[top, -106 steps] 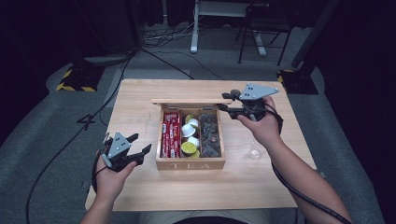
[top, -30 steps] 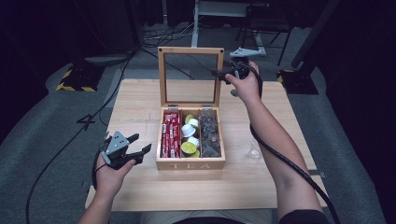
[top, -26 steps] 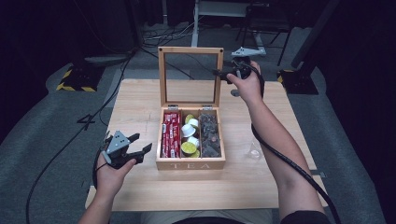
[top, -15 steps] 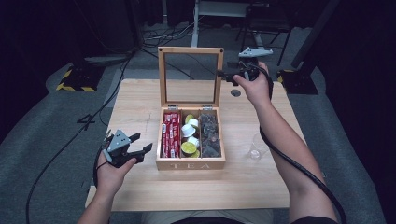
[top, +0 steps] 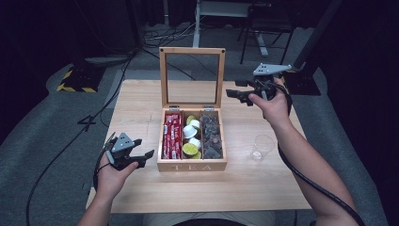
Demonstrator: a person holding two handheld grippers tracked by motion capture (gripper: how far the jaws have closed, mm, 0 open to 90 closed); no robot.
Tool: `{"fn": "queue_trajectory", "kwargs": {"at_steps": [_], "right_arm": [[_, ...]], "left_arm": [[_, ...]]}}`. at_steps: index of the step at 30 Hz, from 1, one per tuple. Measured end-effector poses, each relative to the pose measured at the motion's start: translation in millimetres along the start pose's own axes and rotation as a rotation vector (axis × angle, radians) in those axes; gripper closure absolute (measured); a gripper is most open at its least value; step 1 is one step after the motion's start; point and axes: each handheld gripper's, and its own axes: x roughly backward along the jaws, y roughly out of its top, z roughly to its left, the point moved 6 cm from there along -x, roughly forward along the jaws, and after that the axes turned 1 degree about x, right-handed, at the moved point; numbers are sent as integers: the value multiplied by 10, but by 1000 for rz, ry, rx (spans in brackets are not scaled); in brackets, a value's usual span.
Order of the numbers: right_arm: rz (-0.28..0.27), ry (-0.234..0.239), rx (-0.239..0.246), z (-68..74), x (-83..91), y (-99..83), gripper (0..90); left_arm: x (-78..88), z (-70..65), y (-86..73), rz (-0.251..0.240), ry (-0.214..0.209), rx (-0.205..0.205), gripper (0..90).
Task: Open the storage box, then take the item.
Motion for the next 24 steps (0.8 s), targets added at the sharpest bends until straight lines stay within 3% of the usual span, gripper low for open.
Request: {"fn": "queue_trajectory", "kwargs": {"at_steps": [13,17,24], "right_arm": [[90,70,1,360,56,-428,372],[130,80,1,459,-12,-560,382],[213,93,-17,615,-194,-806,421]], "left_arm": [[-44,-18,-54,41,-15,9,326],[-57,-2,-77,54,-12,11,322],[-154,64,-190,120,-7,31,316]]}}
